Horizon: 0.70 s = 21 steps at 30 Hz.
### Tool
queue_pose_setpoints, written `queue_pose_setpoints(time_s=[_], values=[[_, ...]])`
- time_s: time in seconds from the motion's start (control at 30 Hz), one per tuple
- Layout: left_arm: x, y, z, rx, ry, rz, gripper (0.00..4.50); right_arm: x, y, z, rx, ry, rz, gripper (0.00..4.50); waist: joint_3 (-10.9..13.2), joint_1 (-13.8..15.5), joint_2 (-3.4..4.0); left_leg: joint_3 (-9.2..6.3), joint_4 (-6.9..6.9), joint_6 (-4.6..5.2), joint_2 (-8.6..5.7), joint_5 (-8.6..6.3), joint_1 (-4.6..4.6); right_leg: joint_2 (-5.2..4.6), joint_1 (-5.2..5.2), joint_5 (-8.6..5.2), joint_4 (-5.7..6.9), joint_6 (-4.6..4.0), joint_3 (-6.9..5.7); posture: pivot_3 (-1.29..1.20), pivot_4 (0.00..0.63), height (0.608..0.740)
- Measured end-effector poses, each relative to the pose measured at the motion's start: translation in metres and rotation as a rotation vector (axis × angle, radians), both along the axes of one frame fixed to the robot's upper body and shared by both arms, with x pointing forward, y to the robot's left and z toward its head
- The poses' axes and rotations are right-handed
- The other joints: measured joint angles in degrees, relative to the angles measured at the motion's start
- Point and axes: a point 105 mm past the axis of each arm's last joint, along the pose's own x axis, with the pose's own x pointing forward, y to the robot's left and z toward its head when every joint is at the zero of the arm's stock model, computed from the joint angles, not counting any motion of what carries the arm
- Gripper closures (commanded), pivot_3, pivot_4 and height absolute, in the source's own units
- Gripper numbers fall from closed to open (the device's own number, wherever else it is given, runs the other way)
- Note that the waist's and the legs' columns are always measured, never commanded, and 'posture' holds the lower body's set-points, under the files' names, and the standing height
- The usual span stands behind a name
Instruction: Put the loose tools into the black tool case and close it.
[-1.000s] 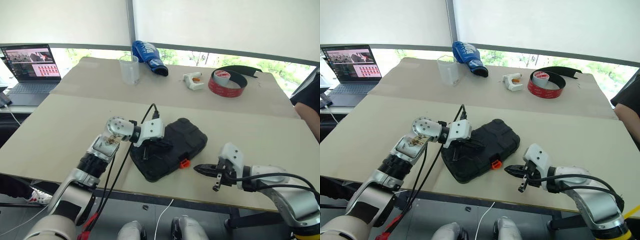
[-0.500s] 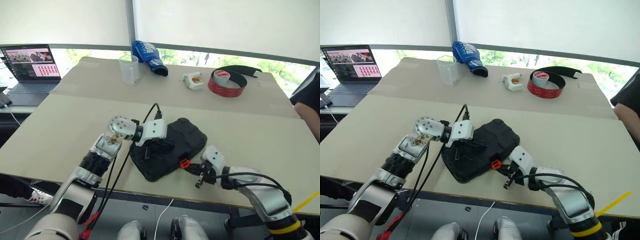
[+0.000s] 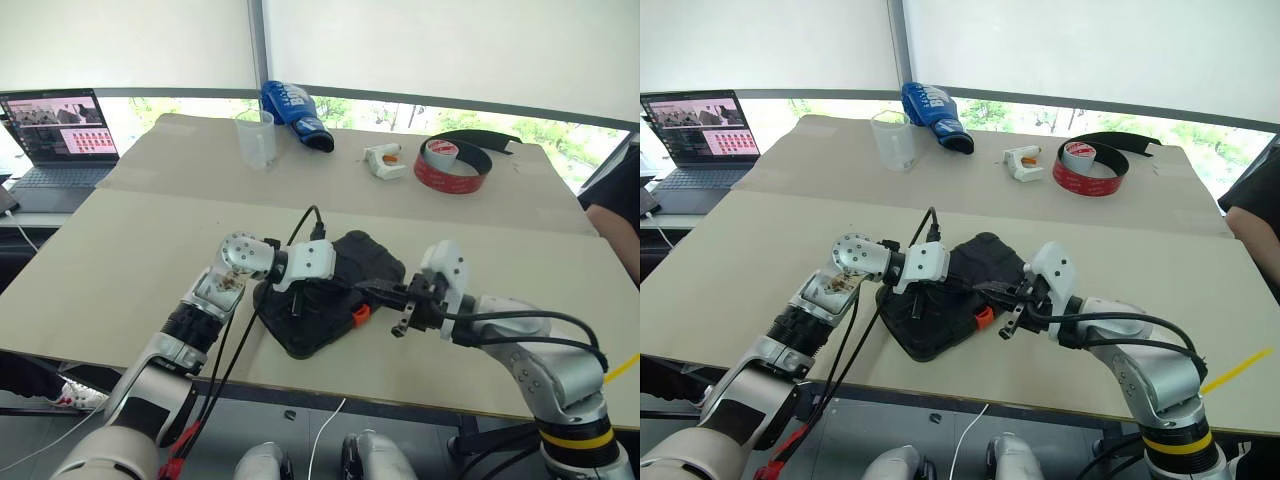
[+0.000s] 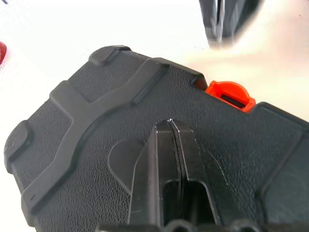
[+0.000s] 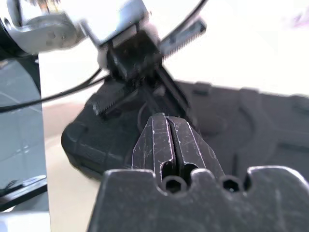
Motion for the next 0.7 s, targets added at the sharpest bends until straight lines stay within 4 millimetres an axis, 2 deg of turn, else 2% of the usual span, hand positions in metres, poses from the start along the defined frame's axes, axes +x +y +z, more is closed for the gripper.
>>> queue_pose_setpoints(time_s=[0.03, 0.07, 0.13, 0.17, 0.2, 0.27, 0.33, 0.4, 0.43, 0.47, 0.6, 0.7], values=[[0.001, 0.001, 0.0, -0.007, 0.016, 0.013, 4.47, 0.0, -0.005, -0.003, -0.018, 0.008, -0.009, 4.5, 0.0, 0.06, 0.0, 0.01, 0.02, 0.04, 0.0, -0.02, 0.0, 0.0, 0.0, 0.0, -0.01, 0.03, 0.0, 0.0, 0.15, 0.73], [0.002, 0.005, 0.001, -0.02, 0.04, 0.033, 4.23, -0.001, -0.01, -0.003, -0.028, 0.011, -0.016, 4.5, 0.0, 0.1, 0.0, 0.01, 0.04, 0.05, 0.0, -0.03, 0.0, 0.0, 0.0, -0.01, -0.01, 0.04, 0.01, 0.0, 0.15, 0.73], [0.003, 0.019, 0.002, -0.044, 0.102, 0.086, 3.8, -0.003, -0.024, -0.001, -0.048, 0.013, -0.028, 3.9, 0.01, -0.21, 0.0, 0.03, 0.02, 0.06, 0.02, -0.03, 0.01, 0.03, -0.02, -0.01, -0.01, 0.06, 0.06, 0.0, 0.15, 0.73], [0.003, 0.031, 0.004, -0.051, 0.134, 0.117, 3.37, -0.006, -0.034, 0.0, -0.074, 0.015, -0.026, 3.57, 0.02, -0.39, 0.02, 0.02, 0.01, 0.05, 0.05, -0.03, 0.0, 0.04, -0.06, -0.02, -0.01, 0.06, 0.06, 0.0, 0.15, 0.73], [0.001, 0.046, 0.005, -0.056, 0.163, 0.145, 2.96, -0.011, -0.043, 0.001, -0.096, 0.023, -0.011, 3.23, 0.03, -0.64, 0.03, 0.02, -0.07, 0.03, 0.07, -0.02, 0.01, 0.05, -0.12, -0.03, 0.0, 0.05, 0.11, 0.0, 0.15, 0.73], [-0.004, 0.089, 0.011, -0.056, 0.224, 0.245, 2.07, -0.02, -0.065, 0.005, -0.141, 0.037, -0.001, 2.56, 0.04, -1.15, 0.04, 0.02, -0.11, -0.1, 0.23, 0.05, 0.04, 0.06, -0.17, -0.05, 0.0, 0.01, 0.16, 0.0, 0.15, 0.73], [-0.014, 0.122, 0.013, -0.05, 0.3, 0.323, 1.25, -0.027, -0.077, 0.016, -0.152, 0.03, 0.026, 1.89, 0.09, -1.2, 0.06, -0.02, -0.17, -0.25, 0.27, 0.14, 0.05, 0.1, -0.25, -0.07, 0.05, 0.0, 0.16, 0.0, 0.15, 0.73], [-0.035, 0.152, 0.015, -0.047, 0.418, 0.377, 0.52, -0.035, -0.086, 0.027, -0.169, 0.034, 0.08, 1.23, 0.25, -1.04, 0.09, -0.02, -0.2, -0.29, 0.31, 0.16, 0.02, 0.12, -0.3, -0.09, 0.06, -0.02, 0.11, 0.0, 0.15, 0.73], [-0.049, 0.17, 0.018, -0.031, 0.484, 0.414, 0.14, -0.04, -0.094, 0.031, -0.188, 0.047, 0.1, 1.21, 0.48, -1.0, 0.04, -0.01, -0.23, -0.3, 0.32, 0.16, -0.02, 0.11, -0.36, -0.1, 0.07, -0.04, 0.11, 0.0, 0.15, 0.73], [-0.055, 0.181, 0.022, -0.028, 0.51, 0.444, 0.0, -0.041, -0.101, 0.035, -0.193, 0.053, 0.096, 1.2, 0.52, -0.79, -0.01, -0.02, -0.23, -0.3, 0.32, 0.16, 0.0, 0.09, -0.35, -0.12, 0.06, -0.06, 0.07, 0.0, 0.15, 0.73], [-0.071, 0.214, 0.052, -0.06, 0.464, 0.566, 0.0, -0.04, -0.116, 0.051, -0.199, 0.051, 0.128, 1.21, 0.62, 0.16, 0.08, -0.03, -0.23, -0.22, 0.23, 0.09, -0.01, -0.08, -0.31, -0.12, 0.02, -0.07, 0.07, 0.0, 0.15, 0.73], [-0.073, 0.221, 0.056, -0.106, 0.44, 0.615, 0.0, -0.036, -0.119, 0.056, -0.183, 0.046, 0.144, 1.21, 0.67, 0.96, 0.16, -0.03, -0.23, -0.18, 0.19, 0.06, -0.1, -0.24, -0.34, -0.12, -0.04, -0.07, 0.04, 0.0, 0.15, 0.73]])
